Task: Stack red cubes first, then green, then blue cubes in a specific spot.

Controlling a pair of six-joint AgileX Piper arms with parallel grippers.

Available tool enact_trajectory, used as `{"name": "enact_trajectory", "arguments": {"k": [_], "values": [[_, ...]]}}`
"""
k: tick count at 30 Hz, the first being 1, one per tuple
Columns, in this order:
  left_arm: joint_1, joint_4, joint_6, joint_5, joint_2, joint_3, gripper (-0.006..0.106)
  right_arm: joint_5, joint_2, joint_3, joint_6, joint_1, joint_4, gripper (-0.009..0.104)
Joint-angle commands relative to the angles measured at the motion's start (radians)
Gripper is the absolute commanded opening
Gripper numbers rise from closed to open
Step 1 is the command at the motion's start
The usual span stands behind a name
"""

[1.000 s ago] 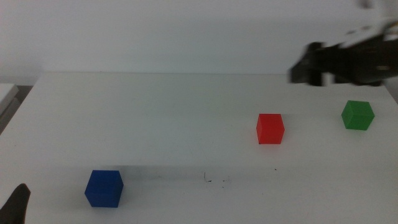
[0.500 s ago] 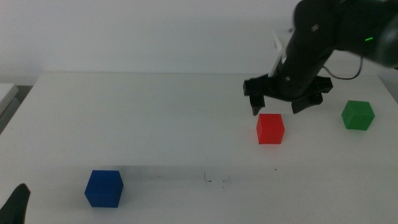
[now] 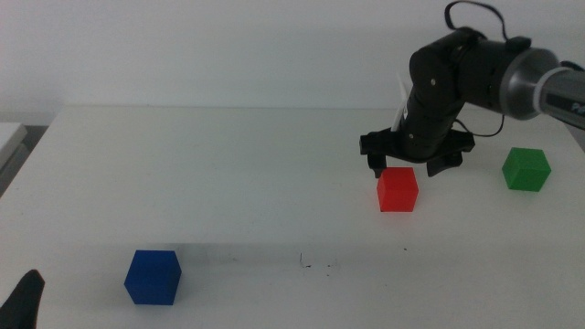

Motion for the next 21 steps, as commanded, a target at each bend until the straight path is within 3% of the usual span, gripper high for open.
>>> {"name": "enact_trajectory", "arguments": {"k": [1,9,12,14,19,21], "values": [[0.001,0.000,-0.006,-0.013,-0.004,0.000,0.094,-0.023,0.022,-0.007,0.005,-0.016,-0.015,0.093],[0.001,0.000,-0.006,-0.013,-0.004,0.000,0.094,-0.100,0.088,-0.007,0.005,-0.028,-0.005,0.092],[0.001,0.000,-0.006,-0.013,-0.004,0.000,0.094,-0.108,0.111,-0.007,0.005,-0.028,-0.005,0.084],[0.001,0.000,-0.006,-0.013,-0.004,0.000,0.094,-0.112,0.117,-0.007,0.005,-0.030,-0.005,0.074],[0.001,0.000,-0.006,-0.013,-0.004,0.000,0.094,-0.121,0.121,-0.007,0.048,-0.036,-0.005,0.029],[0.001,0.000,-0.006,-0.013,-0.004,0.000,0.094,-0.094,0.109,-0.012,0.059,-0.033,-0.005,0.016]]}}
